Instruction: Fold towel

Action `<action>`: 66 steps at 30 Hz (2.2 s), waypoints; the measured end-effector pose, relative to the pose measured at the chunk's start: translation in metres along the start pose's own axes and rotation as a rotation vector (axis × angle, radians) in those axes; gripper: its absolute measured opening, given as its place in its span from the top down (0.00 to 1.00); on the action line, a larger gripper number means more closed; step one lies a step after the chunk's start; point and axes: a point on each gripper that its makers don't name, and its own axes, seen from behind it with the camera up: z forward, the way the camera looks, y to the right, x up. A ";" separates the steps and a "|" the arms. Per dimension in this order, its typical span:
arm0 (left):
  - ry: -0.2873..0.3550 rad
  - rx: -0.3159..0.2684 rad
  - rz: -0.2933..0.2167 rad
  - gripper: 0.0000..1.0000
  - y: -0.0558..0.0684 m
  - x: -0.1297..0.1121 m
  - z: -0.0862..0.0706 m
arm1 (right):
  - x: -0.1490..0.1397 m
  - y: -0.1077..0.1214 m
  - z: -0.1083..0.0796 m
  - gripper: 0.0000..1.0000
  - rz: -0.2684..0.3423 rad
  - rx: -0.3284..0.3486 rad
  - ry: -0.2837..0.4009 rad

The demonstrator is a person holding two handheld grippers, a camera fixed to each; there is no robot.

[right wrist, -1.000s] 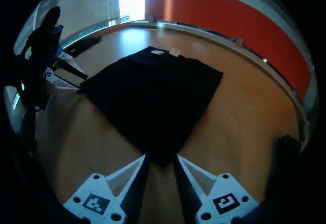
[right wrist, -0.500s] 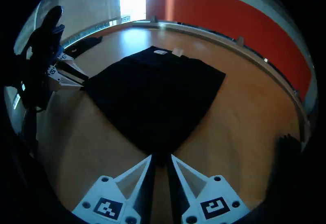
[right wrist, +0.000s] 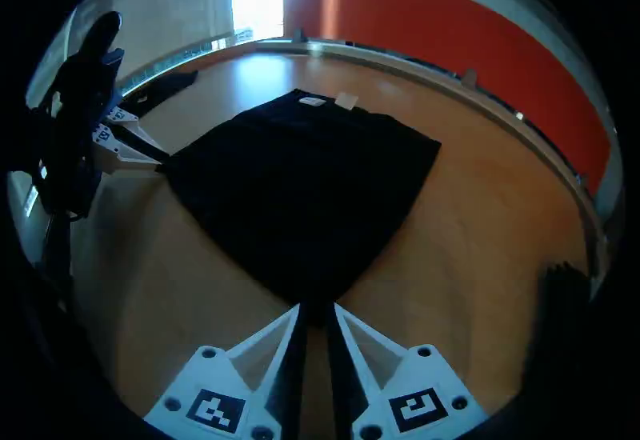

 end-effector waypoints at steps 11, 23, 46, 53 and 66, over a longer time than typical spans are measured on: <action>0.007 -0.010 -0.031 0.88 0.006 0.002 -0.002 | 0.008 0.001 -0.002 0.87 0.004 -0.007 0.005; 0.033 -0.011 -0.086 0.88 0.006 0.023 -0.016 | 0.032 0.004 -0.018 0.87 -0.025 -0.019 0.041; 0.112 -0.024 -0.194 0.88 0.014 0.087 -0.095 | 0.102 0.000 -0.101 0.87 -0.028 -0.009 0.127; 0.124 -0.031 -0.213 0.88 0.019 0.094 -0.116 | 0.106 -0.005 -0.120 0.87 -0.019 0.009 0.123; 0.133 -0.041 -0.231 0.88 0.030 0.101 -0.134 | 0.107 -0.007 -0.138 0.87 -0.020 0.017 0.119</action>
